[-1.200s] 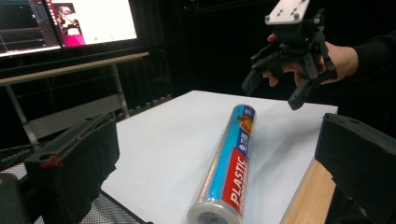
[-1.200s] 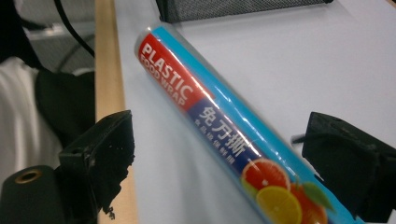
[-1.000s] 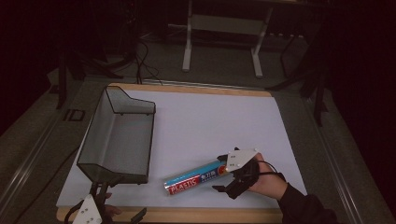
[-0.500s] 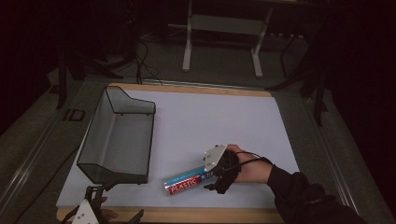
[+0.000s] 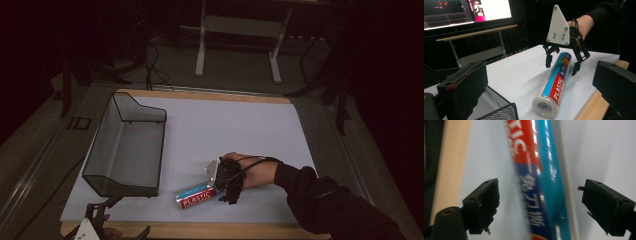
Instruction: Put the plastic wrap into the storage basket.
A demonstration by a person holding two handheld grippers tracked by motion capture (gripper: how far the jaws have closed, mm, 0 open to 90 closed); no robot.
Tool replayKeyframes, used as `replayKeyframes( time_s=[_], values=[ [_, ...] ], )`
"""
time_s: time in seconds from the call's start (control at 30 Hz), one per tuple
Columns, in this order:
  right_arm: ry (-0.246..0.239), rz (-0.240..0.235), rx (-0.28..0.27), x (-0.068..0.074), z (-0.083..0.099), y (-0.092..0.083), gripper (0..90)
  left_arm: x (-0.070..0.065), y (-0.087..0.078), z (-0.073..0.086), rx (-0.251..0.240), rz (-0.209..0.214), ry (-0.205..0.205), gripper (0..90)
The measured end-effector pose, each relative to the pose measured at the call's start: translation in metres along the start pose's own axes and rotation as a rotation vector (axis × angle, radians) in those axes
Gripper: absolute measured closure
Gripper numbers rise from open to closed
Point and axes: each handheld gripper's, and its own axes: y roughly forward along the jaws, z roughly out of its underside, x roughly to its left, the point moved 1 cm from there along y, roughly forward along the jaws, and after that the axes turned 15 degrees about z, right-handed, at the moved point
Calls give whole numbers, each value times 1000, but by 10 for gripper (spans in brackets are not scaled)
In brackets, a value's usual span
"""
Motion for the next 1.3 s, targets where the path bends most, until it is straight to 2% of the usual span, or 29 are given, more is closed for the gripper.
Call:
replayKeyframes(
  time_s=[0.07, 0.1, 0.13, 0.17, 0.2, 0.23, 0.33, 0.4, 0.5, 0.7, 0.77, 0.87, 1.0, 1.07, 1.17, 1.3],
  values=[
    [-36, -6, 28, -2, 1, 5, 146, 0, -1, 0, -1, 0, -2, 6],
    [-39, -32, 41, -4, 2, 8, 149, 0, -1, 0, -1, 0, -2, 6],
    [-39, -32, 41, -4, 2, 8, 149, -1, -1, 0, 0, -1, -2, 6],
    [-43, -52, 64, -5, 2, 13, 168, -1, -2, 0, -1, -5, -3, 6],
    [-54, -61, 63, -6, 2, 16, 170, -1, -2, 0, -2, -5, -3, 6],
    [-65, -63, 63, -6, 2, 18, 219, -2, -3, 0, -3, -6, -5, 6],
    [-93, -63, 65, -8, 1, 25, 237, -2, -4, 1, -6, -8, -8, 6],
    [-100, -83, 76, -9, 1, 31, 250, -2, -4, 1, -5, -6, -8, 6],
    [-109, -107, 116, -7, 2, 39, 270, -2, -4, 0, -6, -1, -8, 6],
    [-129, -106, 137, -5, 2, 44, 282, -2, -4, 1, -5, 2, -10, 6],
    [-162, -93, 156, -1, 2, 47, 263, -3, -4, 1, -5, 2, -10, 6],
    [-141, -94, 171, -1, 2, 49, 245, -3, -4, 1, -4, 2, -9, 6],
    [-155, -108, 160, -2, 2, 48, 298, -3, -4, 1, 3, 1, -7, 6],
    [-168, -86, 149, 1, 2, 45, 304, -2, -4, 1, 2, 2, -8, 6],
    [-184, -82, 164, 1, 0, 45, 308, -3, -4, 1, 1, 4, -7, 6],
    [-146, -116, 183, 0, 0, 45, 310, -2, -4, 1, 0, 4, -6, 6]
  ],
)
